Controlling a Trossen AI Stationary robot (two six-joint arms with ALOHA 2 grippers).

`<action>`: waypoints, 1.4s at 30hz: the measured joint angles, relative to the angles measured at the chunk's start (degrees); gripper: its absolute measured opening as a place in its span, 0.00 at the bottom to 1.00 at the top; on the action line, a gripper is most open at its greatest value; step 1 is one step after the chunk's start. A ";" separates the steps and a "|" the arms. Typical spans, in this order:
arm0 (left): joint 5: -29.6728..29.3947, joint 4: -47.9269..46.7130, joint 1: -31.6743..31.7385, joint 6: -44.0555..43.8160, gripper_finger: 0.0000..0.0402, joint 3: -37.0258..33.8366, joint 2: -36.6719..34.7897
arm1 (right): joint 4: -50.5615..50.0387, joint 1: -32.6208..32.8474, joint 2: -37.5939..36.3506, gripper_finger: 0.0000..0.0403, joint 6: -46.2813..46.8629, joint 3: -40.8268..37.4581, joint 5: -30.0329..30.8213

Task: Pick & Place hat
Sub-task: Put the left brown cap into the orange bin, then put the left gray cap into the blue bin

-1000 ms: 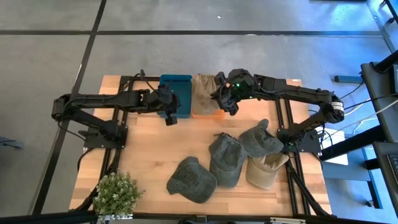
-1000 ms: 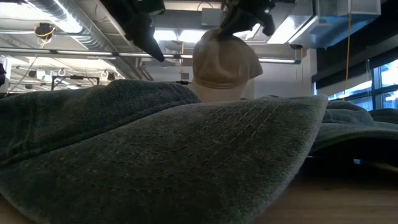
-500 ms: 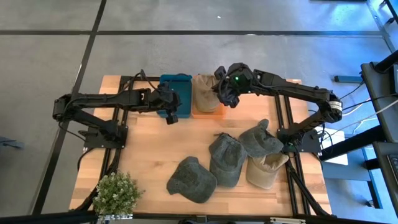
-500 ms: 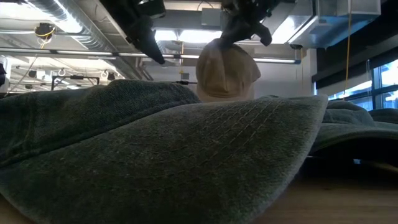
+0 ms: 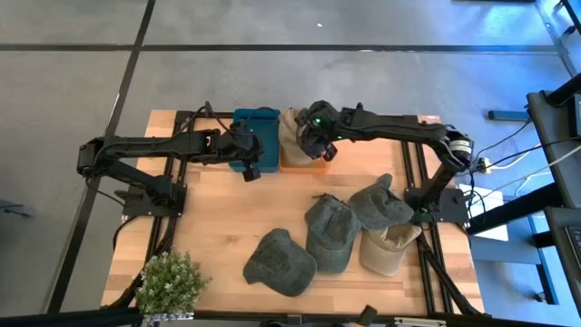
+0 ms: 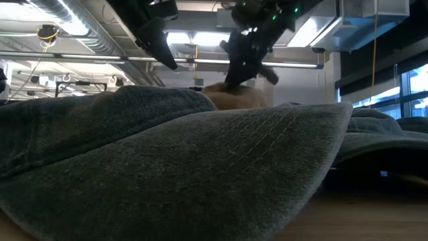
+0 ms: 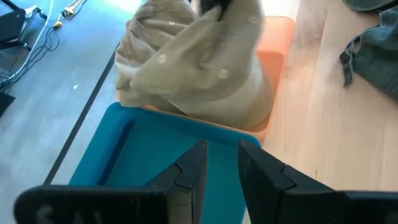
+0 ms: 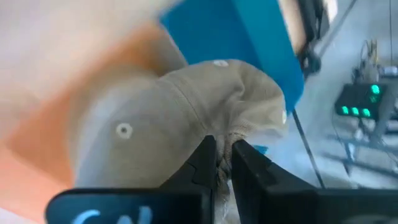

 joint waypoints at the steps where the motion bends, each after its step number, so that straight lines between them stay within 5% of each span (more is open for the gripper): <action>1: 0.00 -0.30 0.00 -0.32 0.21 0.00 0.00 | 0.99 -0.40 0.70 0.08 -0.70 0.00 1.06; 8: -0.04 -1.14 0.00 -0.58 0.21 0.00 0.00 | 10.01 -2.22 3.94 0.11 -3.23 -0.02 6.13; 20: -0.33 -1.14 0.00 -0.54 0.21 0.00 0.00 | 9.78 -2.43 4.28 0.14 -1.87 -0.07 5.81; 33: -0.33 -0.03 0.00 -0.48 0.21 -1.00 -0.02 | 20.86 -1.81 3.98 0.48 5.73 -0.07 19.05; 42: -0.33 4.37 0.04 -3.05 0.21 -9.27 0.00 | 15.74 0.46 -0.47 0.54 21.22 0.02 13.23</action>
